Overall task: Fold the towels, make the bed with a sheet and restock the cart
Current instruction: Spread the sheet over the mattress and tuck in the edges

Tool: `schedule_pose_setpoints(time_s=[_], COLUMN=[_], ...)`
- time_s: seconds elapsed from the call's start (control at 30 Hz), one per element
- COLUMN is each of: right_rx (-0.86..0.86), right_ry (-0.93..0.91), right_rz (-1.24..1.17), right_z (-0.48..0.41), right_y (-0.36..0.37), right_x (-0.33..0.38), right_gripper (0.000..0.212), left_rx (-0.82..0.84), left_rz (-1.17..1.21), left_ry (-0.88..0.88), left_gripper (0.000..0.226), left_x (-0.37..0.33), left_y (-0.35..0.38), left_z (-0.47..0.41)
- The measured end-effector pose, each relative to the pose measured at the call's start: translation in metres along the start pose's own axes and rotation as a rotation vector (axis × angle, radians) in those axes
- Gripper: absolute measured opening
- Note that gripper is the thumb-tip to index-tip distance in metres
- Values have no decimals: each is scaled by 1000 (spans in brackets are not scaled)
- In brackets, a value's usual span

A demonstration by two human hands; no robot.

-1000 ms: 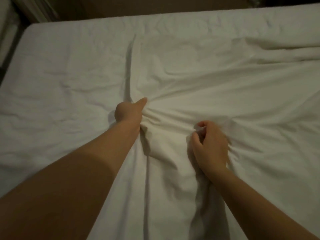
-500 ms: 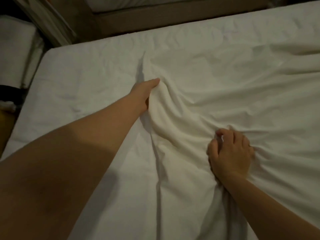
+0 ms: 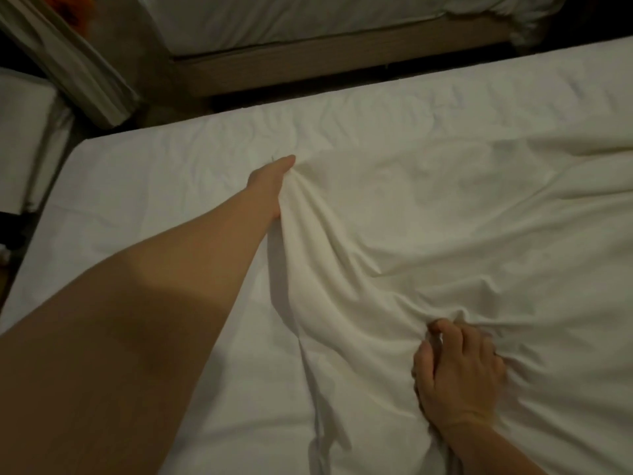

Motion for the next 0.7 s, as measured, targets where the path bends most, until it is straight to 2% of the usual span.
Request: schedule_pose_setpoints(time_s=[0.1, 0.2, 0.4, 0.57, 0.63, 0.7], right_rx=[-2, 8, 11, 2, -8, -7], right_ry=[-5, -7, -4, -12, -14, -10], right_rz=[4, 7, 14, 18, 10, 20], right_z=[1, 0, 1, 1, 2, 2], right_y=[1, 1, 1, 1, 2, 2], right_x=[1, -1, -2, -2, -1, -3], right_gripper=[32, 31, 30, 29, 29, 30], left_rx=[-63, -124, 48, -93, -106, -13], left_rz=[9, -9, 68, 182, 173, 118], left_ry=[16, 44, 46, -17, -41, -82], left_gripper=[47, 36, 37, 44, 36, 21], left_x=[-1, 2, 2, 9, 13, 16], left_y=[-3, -7, 3, -4, -10, -9], left_z=[-10, -15, -3, -14, -16, -21])
Point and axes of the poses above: each hand's wrist, its own z-axis away from the middle knuckle, its own y-axis out of the palm, x = y × z, the point moved 1 cm from there along -z, towards the middle knuckle, and after that the axes turned 6 degrees about -z, right-handed, at the moved point
